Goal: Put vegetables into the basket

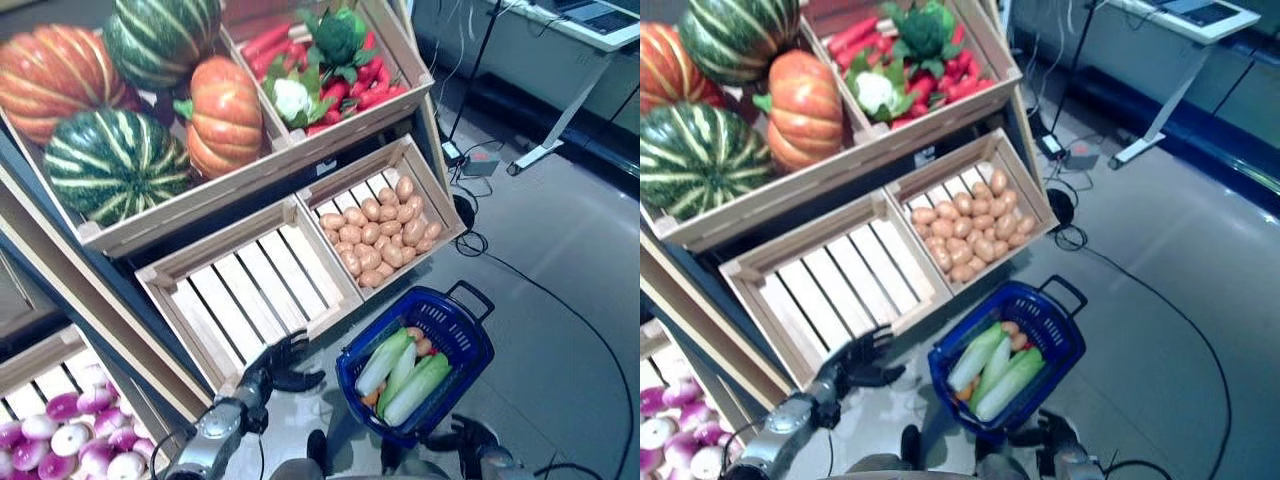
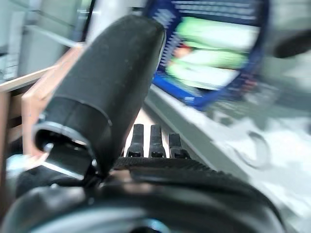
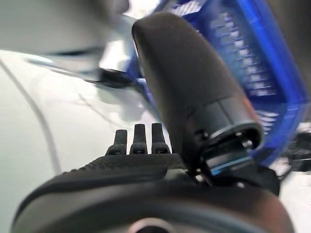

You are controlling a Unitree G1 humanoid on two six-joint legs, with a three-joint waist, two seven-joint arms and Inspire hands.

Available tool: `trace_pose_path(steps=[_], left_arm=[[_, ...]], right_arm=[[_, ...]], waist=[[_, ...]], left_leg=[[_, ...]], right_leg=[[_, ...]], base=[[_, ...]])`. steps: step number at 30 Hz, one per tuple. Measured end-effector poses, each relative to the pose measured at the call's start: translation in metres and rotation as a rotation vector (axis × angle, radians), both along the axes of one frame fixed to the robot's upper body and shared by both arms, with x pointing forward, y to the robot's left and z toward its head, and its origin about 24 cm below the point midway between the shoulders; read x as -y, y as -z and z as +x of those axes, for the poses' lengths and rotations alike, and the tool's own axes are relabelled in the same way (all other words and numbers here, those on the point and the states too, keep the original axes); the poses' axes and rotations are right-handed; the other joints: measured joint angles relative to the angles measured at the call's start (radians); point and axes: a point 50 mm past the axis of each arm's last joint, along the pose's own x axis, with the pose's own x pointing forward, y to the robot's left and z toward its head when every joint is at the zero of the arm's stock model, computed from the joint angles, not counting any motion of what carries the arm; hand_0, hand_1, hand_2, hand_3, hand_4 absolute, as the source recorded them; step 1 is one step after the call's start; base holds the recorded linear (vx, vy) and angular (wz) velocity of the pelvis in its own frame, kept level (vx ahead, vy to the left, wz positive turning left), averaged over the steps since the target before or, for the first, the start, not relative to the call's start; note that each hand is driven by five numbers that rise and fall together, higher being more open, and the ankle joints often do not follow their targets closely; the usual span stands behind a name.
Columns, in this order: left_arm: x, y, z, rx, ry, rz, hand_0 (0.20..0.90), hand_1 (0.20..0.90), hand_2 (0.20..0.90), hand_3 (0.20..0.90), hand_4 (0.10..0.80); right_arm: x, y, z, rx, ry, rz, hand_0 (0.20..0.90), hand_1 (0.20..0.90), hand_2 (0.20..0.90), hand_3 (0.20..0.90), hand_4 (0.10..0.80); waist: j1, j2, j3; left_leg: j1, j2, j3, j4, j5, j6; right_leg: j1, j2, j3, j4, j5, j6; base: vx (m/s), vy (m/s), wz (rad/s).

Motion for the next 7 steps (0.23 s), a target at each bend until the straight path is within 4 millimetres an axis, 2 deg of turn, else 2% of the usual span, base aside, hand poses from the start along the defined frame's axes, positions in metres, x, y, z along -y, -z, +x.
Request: trace_pose_path(steps=[3,7], left_arm=[[-0.007,0.017,-0.017,-0.112,-0.009,0.065,0.900,0.900,0.900,0.900,0.800],[-0.006,0.038,-0.043,-0.254,0.001,0.125,0.900,0.900,0.900,0.900,0.800]], right_arm=[[0.001,0.002,-0.003,-0.017,0.015,0.013,0.900,0.900,0.900,0.900,0.800],[0.000,0.004,-0.012,-0.039,0.011,0.026,0.900,0.900,0.900,0.900,0.800]], waist=[[-0.016,0.002,-0.021],[-0.016,0.003,-0.074]], left_leg=[[0.016,0.004,0.015,0.000,-0.002,-0.001],[0.026,0.004,0.016,0.000,-0.012,-0.004]], right_leg=[[0.010,-0.002,-0.003,0.000,0.000,-0.003],[0.019,-0.002,-0.003,0.000,-0.002,-0.006]], base=[[0.048,0.014,-0.16],[0.035,0.006,-0.02]])
